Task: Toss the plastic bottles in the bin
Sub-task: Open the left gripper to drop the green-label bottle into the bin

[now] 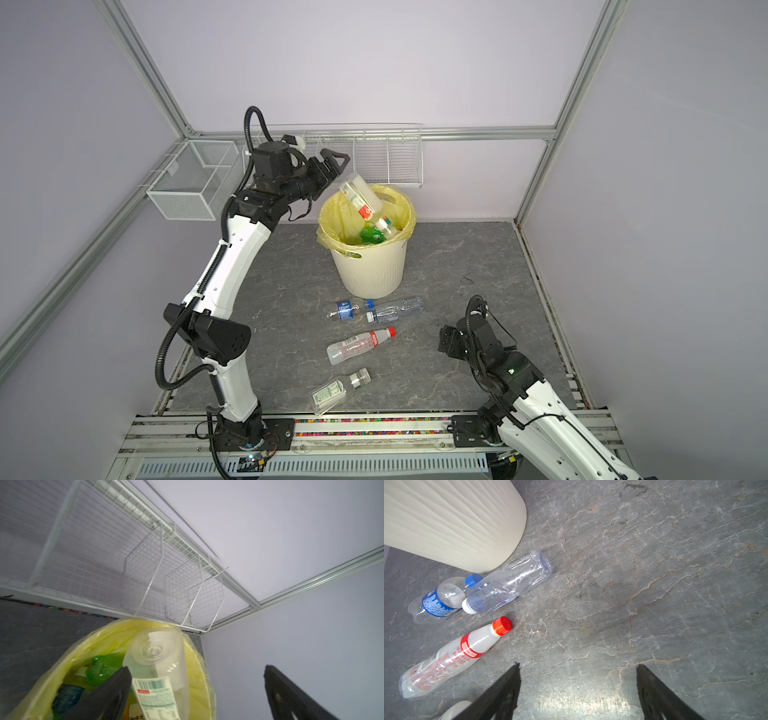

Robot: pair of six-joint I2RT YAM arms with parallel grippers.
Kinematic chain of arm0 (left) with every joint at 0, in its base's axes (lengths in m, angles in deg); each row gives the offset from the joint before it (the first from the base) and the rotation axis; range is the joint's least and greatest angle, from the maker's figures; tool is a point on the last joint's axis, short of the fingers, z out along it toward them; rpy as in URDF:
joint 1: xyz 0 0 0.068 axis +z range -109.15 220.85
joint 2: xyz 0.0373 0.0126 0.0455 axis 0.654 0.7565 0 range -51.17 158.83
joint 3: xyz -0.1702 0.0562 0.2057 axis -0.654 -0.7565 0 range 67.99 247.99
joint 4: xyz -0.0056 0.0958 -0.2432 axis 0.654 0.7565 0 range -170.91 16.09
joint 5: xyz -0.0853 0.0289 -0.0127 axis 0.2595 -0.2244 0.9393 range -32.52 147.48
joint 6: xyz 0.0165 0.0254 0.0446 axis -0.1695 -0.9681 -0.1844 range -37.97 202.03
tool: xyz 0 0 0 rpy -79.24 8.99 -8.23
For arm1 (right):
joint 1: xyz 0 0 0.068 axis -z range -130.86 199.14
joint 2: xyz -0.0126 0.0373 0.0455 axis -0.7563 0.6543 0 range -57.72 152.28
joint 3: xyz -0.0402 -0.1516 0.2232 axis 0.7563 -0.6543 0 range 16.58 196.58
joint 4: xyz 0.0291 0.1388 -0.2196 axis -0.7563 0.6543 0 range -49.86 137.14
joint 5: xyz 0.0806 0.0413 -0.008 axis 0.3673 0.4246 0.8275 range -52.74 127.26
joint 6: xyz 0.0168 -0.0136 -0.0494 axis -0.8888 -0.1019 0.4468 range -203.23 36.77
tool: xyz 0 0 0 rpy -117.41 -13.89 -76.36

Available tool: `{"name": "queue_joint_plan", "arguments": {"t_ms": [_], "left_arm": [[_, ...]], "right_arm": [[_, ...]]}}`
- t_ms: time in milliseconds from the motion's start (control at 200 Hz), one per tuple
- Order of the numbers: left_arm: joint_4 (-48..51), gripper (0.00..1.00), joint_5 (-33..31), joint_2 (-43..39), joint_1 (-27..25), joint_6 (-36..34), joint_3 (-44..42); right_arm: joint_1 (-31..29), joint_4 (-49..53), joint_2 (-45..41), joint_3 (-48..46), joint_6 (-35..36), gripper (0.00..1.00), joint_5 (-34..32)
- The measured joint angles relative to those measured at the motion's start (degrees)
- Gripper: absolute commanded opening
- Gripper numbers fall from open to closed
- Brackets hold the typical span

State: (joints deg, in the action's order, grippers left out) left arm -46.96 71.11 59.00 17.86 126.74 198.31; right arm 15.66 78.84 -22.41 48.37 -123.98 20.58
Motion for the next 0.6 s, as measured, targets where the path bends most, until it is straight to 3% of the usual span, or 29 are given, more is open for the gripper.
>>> {"name": "queue_joint_plan", "arguments": {"t_ms": [170,310,600], "left_arm": [[6.1,1.00,-0.9,-1.7,1.2,-3.5,6.8],[8.7,1.00,0.5,-8.5,3.6,-6.1,5.7],[5.6,1.00,0.9,-25.8,6.4,-9.5,-22.8]], "right_arm": [[0.0,0.1,-0.2,0.0,0.0,0.88,0.0],[0.0,0.0,0.8,0.4,0.3,0.88,0.1],[0.0,-0.6,3.9,1.0,0.5,0.88,1.7]]}}
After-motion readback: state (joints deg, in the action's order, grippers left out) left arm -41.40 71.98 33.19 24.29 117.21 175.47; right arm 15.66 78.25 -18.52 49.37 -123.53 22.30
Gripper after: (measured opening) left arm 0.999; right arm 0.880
